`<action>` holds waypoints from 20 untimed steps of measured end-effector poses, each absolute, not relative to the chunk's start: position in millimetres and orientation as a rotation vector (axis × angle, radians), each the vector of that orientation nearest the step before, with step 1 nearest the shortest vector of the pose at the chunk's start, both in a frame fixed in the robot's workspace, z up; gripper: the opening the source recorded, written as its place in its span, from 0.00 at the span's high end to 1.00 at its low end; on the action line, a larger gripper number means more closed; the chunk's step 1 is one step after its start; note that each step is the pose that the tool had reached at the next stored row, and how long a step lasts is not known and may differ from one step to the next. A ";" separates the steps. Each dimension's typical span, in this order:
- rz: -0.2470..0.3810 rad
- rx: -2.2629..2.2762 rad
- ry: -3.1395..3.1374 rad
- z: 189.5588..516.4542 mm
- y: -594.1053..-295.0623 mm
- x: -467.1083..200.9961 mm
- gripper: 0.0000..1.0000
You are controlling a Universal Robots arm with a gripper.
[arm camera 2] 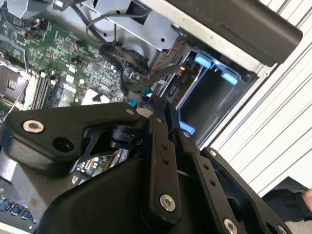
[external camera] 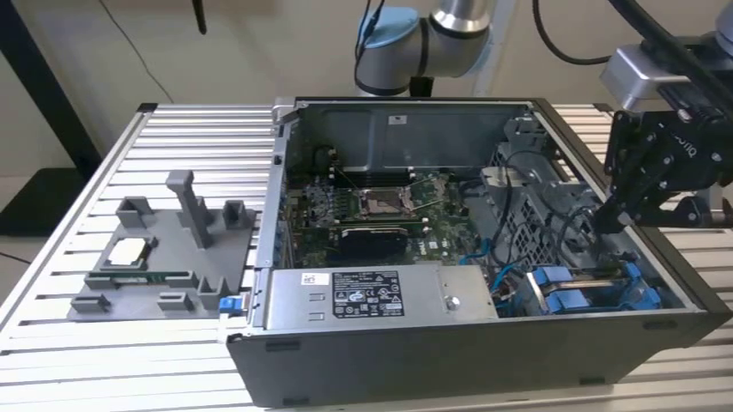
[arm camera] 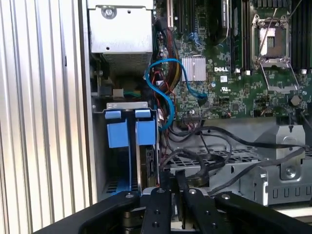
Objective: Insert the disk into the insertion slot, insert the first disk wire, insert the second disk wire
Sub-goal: 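Insert the second disk wire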
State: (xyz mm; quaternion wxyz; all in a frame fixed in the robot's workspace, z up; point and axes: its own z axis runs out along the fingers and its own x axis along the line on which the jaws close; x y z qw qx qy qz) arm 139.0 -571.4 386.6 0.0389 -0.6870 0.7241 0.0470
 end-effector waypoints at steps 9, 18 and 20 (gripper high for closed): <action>0.091 -2.161 2.280 386.5 -571.4 132.7 0.84; 0.095 -2.221 2.231 380.7 -571.4 131.3 0.84; 0.096 -2.226 2.225 378.6 -571.4 131.4 0.84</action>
